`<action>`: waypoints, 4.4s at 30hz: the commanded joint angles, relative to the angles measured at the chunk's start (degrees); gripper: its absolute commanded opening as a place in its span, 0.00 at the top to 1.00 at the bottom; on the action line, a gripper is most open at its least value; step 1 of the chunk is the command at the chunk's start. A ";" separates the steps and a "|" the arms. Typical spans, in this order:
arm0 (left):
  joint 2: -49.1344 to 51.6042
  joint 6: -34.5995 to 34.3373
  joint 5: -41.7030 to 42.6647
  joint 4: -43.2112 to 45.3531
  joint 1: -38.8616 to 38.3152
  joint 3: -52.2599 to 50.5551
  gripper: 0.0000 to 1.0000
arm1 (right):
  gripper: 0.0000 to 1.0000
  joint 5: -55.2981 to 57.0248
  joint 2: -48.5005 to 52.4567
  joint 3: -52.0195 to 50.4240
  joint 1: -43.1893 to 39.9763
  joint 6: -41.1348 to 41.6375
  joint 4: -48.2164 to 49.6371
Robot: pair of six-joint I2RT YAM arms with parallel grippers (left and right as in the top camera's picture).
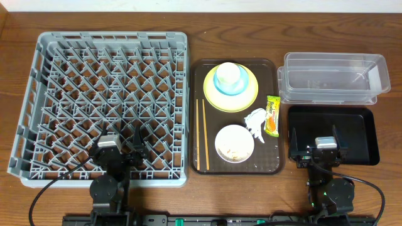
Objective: Sort waste into correct bins and load items into the dishwasher rack
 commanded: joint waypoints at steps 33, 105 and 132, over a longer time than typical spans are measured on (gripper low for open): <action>-0.35 -0.50 -0.68 -2.29 0.24 -1.03 0.09 | 0.01 -0.22 0.04 -0.07 -0.26 -0.59 -0.24; -0.35 -0.50 -0.68 -2.25 0.24 -1.03 0.09 | 0.01 -0.22 0.04 -0.07 -0.26 -0.59 -0.24; 0.85 -0.57 7.67 -3.39 0.22 8.94 0.09 | 0.01 -0.22 0.04 -0.07 -0.26 -0.59 -0.24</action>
